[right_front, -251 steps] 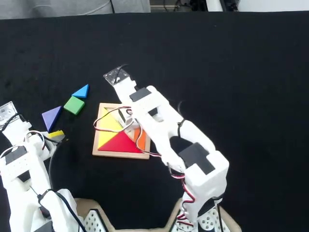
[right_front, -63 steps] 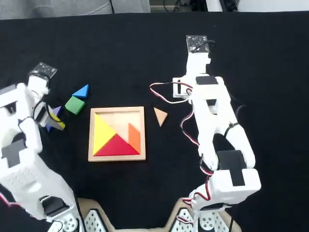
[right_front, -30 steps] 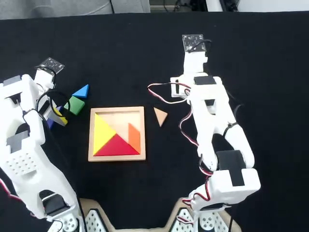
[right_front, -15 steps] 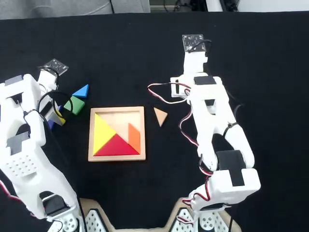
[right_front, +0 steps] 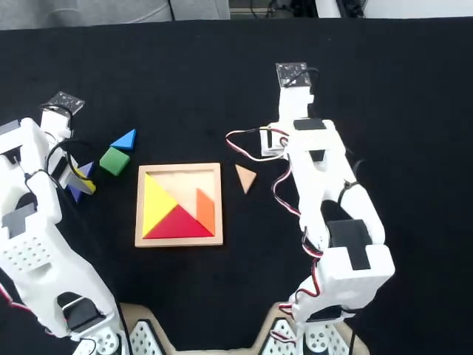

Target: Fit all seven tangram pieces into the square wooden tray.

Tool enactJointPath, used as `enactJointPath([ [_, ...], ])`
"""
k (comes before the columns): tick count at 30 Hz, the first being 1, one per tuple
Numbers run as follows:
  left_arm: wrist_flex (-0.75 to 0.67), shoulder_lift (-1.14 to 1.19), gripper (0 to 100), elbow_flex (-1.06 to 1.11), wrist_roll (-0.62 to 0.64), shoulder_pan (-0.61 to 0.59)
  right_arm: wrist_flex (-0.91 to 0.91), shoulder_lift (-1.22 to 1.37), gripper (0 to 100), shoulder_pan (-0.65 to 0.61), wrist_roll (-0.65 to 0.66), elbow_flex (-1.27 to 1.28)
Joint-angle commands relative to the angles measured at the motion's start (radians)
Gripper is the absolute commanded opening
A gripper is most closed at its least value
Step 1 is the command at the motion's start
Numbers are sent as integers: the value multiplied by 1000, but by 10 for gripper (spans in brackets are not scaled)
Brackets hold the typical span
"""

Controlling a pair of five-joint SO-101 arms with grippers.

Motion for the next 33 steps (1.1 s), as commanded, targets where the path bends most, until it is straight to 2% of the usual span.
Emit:
enactJointPath([
  [1,3,-2,350,-7,34,-38,-9,-10,18,-14,9,-58],
  [13,-6,-2,350,35,161,47,-9,-10,18,-14,9,-58],
  [26,-8,-2,350,24,169,77,-9,-10,18,-14,9,-58],
  [33,-54,-2,350,31,218,105,-9,-10,18,-14,11,-58],
])
